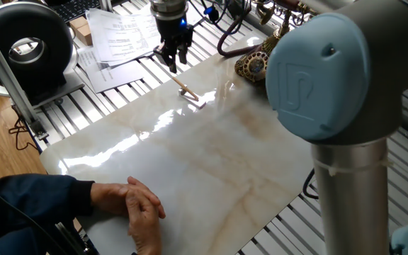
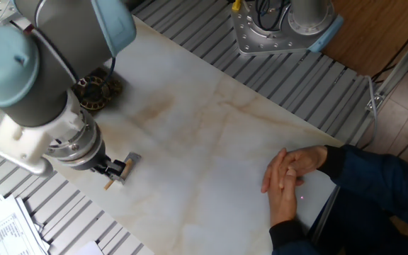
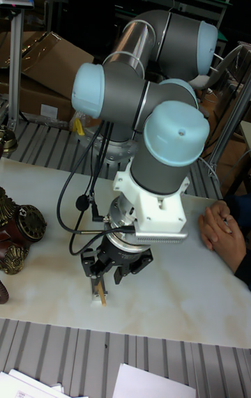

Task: Dial a number on an old rotary phone

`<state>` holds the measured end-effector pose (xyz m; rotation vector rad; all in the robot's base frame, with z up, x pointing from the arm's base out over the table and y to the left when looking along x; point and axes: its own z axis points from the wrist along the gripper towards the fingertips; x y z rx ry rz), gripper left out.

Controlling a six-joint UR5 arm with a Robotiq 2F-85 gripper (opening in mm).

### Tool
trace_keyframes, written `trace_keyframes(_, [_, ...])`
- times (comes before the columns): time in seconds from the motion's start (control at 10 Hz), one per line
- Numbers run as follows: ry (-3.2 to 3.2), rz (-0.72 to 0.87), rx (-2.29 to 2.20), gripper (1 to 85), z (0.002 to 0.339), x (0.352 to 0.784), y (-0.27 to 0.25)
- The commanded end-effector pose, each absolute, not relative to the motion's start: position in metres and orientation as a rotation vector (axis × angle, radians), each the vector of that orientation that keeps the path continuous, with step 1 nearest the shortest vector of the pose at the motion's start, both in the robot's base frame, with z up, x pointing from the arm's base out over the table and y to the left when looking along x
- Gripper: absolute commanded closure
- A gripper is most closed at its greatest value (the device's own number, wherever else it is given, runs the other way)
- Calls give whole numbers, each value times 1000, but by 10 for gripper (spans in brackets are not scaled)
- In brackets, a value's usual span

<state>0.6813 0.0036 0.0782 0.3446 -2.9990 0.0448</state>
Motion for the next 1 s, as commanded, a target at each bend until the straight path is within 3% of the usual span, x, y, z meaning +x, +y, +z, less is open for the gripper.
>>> trace_keyframes(0.0, [-2973,13,331,433,68,679,10])
trace_keyframes(0.9, [-3011,-75,377,427,38,700,21])
